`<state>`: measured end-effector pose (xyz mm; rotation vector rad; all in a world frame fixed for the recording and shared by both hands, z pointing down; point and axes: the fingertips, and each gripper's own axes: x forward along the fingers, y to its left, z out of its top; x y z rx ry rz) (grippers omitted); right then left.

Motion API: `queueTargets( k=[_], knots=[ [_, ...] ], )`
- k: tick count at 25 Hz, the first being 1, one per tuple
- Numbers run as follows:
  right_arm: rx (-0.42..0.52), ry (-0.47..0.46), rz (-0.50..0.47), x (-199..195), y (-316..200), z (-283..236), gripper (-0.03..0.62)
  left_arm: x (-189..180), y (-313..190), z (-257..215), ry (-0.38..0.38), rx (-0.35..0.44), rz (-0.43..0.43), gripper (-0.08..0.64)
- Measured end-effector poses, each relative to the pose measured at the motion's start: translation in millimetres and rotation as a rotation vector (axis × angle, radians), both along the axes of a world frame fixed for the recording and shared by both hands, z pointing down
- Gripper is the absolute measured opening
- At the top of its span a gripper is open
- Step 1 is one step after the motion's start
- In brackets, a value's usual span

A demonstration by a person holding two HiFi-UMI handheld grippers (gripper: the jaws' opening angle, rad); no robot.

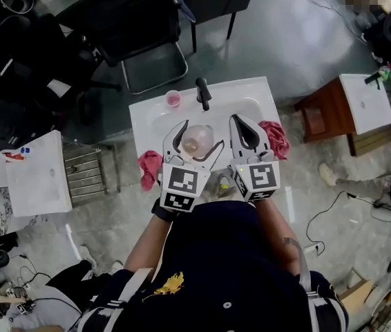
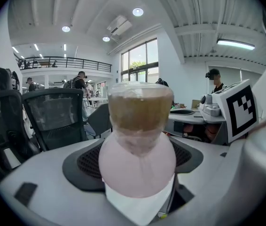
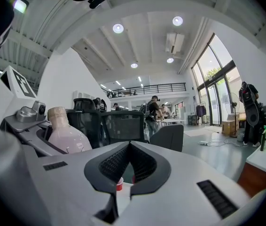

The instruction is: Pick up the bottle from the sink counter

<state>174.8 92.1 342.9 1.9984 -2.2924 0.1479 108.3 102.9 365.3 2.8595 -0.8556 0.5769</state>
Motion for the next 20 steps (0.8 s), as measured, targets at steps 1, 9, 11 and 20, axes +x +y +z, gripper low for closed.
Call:
queueTargets(
  k=[1,9,11,20],
  knots=[
    [0.004,0.001,-0.003,1.0,-0.1,-2.3,0.025,1.9,0.7,-2.5,0.001,0.005,0.002,0.416],
    [0.031,0.006,-0.011,4.1,-3.5,-15.5,0.025,5.4,-2.4,-11.9,0.007,0.021,-0.005,0.416],
    [0.035,0.005,-0.008,4.8,-3.8,-17.6,0.025,5.4,-3.0,-13.5,0.009,0.025,-0.005,0.416],
    [0.034,0.0,-0.006,3.7,-7.1,-21.8,0.025,0.0,-7.9,-16.6,0.015,0.014,-0.024,0.416]
  ],
)
